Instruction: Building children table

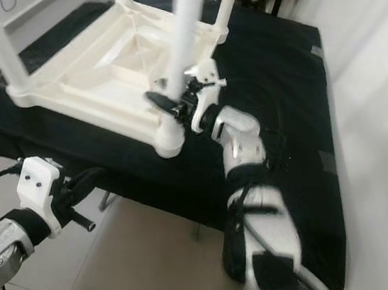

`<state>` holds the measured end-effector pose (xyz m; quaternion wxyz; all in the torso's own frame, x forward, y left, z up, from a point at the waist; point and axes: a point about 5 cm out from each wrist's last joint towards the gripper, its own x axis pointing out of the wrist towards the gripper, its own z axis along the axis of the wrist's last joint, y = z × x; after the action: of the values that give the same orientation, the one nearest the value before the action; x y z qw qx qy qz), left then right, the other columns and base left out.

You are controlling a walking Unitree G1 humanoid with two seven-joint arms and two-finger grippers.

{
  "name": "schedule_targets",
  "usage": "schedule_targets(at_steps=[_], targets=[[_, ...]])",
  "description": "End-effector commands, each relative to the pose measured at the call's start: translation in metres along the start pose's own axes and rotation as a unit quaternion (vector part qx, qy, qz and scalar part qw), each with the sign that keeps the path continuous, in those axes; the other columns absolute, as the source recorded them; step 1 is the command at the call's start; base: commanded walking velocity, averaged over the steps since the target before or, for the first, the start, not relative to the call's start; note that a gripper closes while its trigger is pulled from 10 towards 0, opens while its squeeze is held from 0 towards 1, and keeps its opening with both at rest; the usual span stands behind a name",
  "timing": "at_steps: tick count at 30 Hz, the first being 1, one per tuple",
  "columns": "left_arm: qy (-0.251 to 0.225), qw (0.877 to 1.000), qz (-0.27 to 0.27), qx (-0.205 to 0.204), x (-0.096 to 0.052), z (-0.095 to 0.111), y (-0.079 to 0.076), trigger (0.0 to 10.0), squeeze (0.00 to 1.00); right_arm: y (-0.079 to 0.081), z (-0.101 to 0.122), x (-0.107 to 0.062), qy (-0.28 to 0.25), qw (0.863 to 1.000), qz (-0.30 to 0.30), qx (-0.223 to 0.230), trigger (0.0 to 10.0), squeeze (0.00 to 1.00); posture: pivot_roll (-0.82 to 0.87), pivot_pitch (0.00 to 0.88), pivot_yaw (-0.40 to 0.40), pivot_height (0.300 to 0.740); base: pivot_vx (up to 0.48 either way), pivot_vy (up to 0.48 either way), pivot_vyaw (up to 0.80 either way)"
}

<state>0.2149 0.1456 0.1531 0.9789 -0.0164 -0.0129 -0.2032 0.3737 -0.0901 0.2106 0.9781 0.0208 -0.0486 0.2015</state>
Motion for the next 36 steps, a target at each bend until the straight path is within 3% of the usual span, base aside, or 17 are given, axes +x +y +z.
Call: schedule_targets(at_steps=[1, 2, 9, 10, 11, 12, 13, 14, 17, 20, 22, 23, 25, 27, 31, 35, 36], targets=[[0.005, 1.0, 0.001, -0.001, 0.0, -0.003, 0.003, 10.0, 0.0, 0.014, -0.053, -0.026, 0.128, 0.988, -0.067, 0.05, 0.0, 0.0, 0.01, 0.186, -0.024, 0.74, 0.0, 0.0, 0.0], [0.005, 1.0, 0.0, -0.001, 0.001, -0.003, 0.004, 10.0, 0.0, 0.036, -0.055, -0.034, 0.125, 0.988, -0.059, 0.061, 0.0, 0.0, 0.01, 0.186, -0.024, 0.74, 0.0, 0.0, 0.0], [0.008, 1.0, -0.003, 0.0, 0.005, -0.005, 0.005, 10.0, 0.0, 0.063, -0.054, -0.023, 0.104, 0.994, 0.003, 0.042, 0.0, 0.0, 0.01, 0.157, -0.005, 0.74, 0.0, 0.0, 0.0], [0.009, 1.0, -0.003, 0.002, 0.007, -0.006, 0.006, 10.0, 0.0, 0.063, -0.051, -0.011, 0.096, 0.995, 0.012, 0.027, 3.8, 0.0, 0.02, 0.135, -0.022, 0.74, 0.0, 0.0, 0.0], [0.009, 1.0, -0.003, 0.002, 0.007, -0.006, 0.006, 10.0, 0.0, 0.063, -0.051, -0.011, 0.096, 0.995, 0.012, 0.027, 3.8, 0.0, 0.02, 0.135, -0.022, 0.74, 0.0, 0.0, 0.0], [0.01, 1.0, -0.002, 0.003, 0.009, -0.007, 0.006, 10.0, 0.0, 0.061, -0.048, -0.005, 0.093, 0.995, 0.01, 0.018, 10.0, 0.0, 0.02, 0.135, -0.022, 0.74, 0.0, 0.0, 0.0], [0.01, 1.0, -0.002, 0.003, 0.009, -0.007, 0.006, 10.0, 0.0, 0.061, -0.048, -0.005, 0.093, 0.995, 0.01, 0.018, 10.0, 0.0, 0.02, 0.135, -0.022, 0.74, 0.0, 0.0, 0.0], [0.009, 1.0, 0.005, 0.007, 0.01, -0.008, 0.007, 10.0, 0.0, 0.06, -0.041, 0.002, 0.081, 0.995, 0.05, 0.026, 10.0, 0.9, 0.03, 0.127, -0.034, 0.74, 0.0, 0.0, 0.0], [0.007, 1.0, 0.008, 0.008, 0.012, -0.008, 0.008, 10.0, 0.0, 0.064, -0.033, 0.003, 0.069, 0.992, 0.098, 0.041, 10.0, 1.0, 0.03, 0.126, -0.037, 0.74, 0.0, 0.0, 0.0], [0.007, 1.0, 0.009, 0.008, 0.012, -0.008, 0.008, 10.0, 0.0, 0.064, -0.027, 0.003, 0.062, 0.991, 0.112, 0.044, 10.0, 1.0, 0.03, 0.126, -0.037, 0.74, 0.0, 0.0, 0.0], [0.007, 1.0, 0.008, 0.009, 0.014, -0.008, 0.008, 10.0, 0.0, 0.057, -0.006, 0.007, 0.027, 0.98, 0.194, 0.037, 10.0, 0.93, 0.04, 0.124, -0.048, 0.74, 0.0, 0.0, 0.0], [0.007, 1.0, 0.008, 0.01, 0.015, -0.008, 0.007, 10.0, 0.0, 0.052, 0.005, 0.009, 0.012, 0.966, 0.258, 0.027, 10.0, 0.0, 0.04, 0.123, -0.051, 0.74, 0.0, 0.0, 0.0], [0.006, 1.0, 0.007, 0.009, 0.017, -0.008, 0.007, 10.0, 0.0, 0.039, 0.019, 0.01, 0.004, 0.933, 0.359, 0.006, 10.0, 0.0, 0.04, 0.123, -0.056, 0.74, 0.0, 0.0, 0.0], [0.006, 1.0, 0.007, 0.009, 0.017, -0.008, 0.007, 10.0, 0.0, 0.039, 0.019, 0.01, 0.004, 0.933, 0.359, 0.006, 10.0, 0.0, 0.04, 0.123, -0.056, 0.74, 0.0, 0.0, 0.0], [0.003, 1.0, 0.007, 0.01, 0.016, -0.007, 0.006, 10.0, 0.0, 0.026, 0.027, 0.014, 0.028, 0.894, 0.446, -0.024, 10.0, 0.0, 0.07, 0.141, -0.061, 0.74, 0.0, 0.0, 0.0], [0.003, 1.0, 0.007, 0.009, 0.014, -0.006, 0.005, 10.0, 0.0, 0.019, 0.028, 0.017, 0.055, 0.886, 0.461, -0.019, 10.0, 0.0, 0.1, 0.155, -0.065, 0.74, 0.0, 0.0, 0.0], [0.004, 1.0, 0.007, 0.008, 0.012, -0.005, 0.004, 10.0, 0.0, 0.016, 0.026, 0.017, 0.067, 0.887, 0.457, -0.011, 7.4, 0.0, 0.1, 0.157, -0.066, 0.74, 0.0, 0.0, 0.0]])
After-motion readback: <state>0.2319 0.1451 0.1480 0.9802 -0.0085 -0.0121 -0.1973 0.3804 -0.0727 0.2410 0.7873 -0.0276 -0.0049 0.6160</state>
